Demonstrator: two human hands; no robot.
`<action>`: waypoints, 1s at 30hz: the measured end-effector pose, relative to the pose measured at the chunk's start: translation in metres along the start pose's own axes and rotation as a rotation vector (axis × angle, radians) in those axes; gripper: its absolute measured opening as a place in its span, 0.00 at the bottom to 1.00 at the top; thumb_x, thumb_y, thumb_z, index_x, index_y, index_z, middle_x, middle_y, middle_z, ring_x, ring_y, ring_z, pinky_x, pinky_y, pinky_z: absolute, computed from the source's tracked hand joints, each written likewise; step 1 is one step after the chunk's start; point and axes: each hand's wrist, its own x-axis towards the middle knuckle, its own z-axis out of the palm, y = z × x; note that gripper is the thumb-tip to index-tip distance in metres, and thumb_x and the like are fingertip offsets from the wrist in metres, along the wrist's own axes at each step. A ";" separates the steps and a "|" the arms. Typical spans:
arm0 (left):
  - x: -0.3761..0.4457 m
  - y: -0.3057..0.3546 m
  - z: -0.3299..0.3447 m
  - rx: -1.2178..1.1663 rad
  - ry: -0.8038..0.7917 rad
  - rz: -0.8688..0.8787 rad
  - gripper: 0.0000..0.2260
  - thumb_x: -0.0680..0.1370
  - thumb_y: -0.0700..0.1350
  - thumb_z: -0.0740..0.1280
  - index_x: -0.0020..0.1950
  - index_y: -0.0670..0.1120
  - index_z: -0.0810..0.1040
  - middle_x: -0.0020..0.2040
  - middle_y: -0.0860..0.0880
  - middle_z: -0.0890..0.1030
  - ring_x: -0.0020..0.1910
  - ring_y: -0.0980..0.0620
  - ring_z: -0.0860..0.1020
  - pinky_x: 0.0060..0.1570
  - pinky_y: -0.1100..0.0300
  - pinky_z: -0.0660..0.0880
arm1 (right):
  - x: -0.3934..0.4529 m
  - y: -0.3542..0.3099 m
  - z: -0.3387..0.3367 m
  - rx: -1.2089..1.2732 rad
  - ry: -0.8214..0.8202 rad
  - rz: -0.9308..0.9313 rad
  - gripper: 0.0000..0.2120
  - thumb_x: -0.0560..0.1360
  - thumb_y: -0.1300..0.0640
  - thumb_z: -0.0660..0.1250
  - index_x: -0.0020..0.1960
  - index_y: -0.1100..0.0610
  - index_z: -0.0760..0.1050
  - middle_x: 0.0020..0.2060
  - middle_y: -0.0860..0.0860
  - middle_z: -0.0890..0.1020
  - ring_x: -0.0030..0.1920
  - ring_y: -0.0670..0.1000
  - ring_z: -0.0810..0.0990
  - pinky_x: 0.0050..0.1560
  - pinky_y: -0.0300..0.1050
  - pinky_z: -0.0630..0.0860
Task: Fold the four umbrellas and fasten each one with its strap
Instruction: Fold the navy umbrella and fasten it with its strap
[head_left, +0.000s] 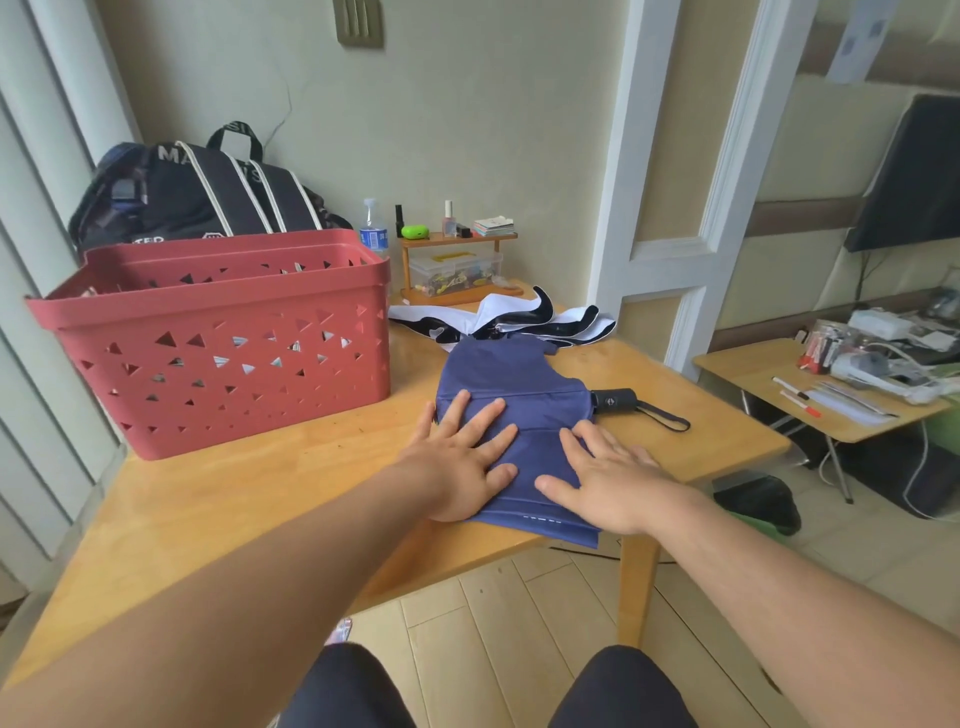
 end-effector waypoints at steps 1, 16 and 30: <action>-0.004 -0.006 0.000 0.023 -0.025 -0.005 0.30 0.82 0.69 0.39 0.83 0.63 0.37 0.82 0.58 0.30 0.80 0.43 0.28 0.77 0.36 0.31 | -0.002 0.001 -0.001 -0.004 -0.015 0.007 0.45 0.76 0.23 0.41 0.84 0.47 0.37 0.83 0.43 0.38 0.82 0.48 0.36 0.81 0.61 0.43; -0.021 -0.029 -0.001 0.051 -0.079 -0.069 0.36 0.75 0.78 0.38 0.81 0.69 0.37 0.82 0.58 0.29 0.80 0.38 0.28 0.76 0.32 0.32 | 0.003 -0.048 -0.047 0.149 0.416 -0.185 0.14 0.84 0.50 0.56 0.63 0.51 0.78 0.67 0.51 0.78 0.69 0.58 0.74 0.62 0.53 0.74; 0.001 -0.043 -0.026 -0.225 0.326 -0.044 0.25 0.79 0.70 0.51 0.65 0.63 0.80 0.68 0.57 0.78 0.70 0.47 0.74 0.70 0.46 0.68 | 0.002 -0.032 0.008 -0.008 0.027 -0.141 0.31 0.78 0.25 0.39 0.79 0.28 0.35 0.78 0.33 0.31 0.82 0.51 0.31 0.80 0.65 0.39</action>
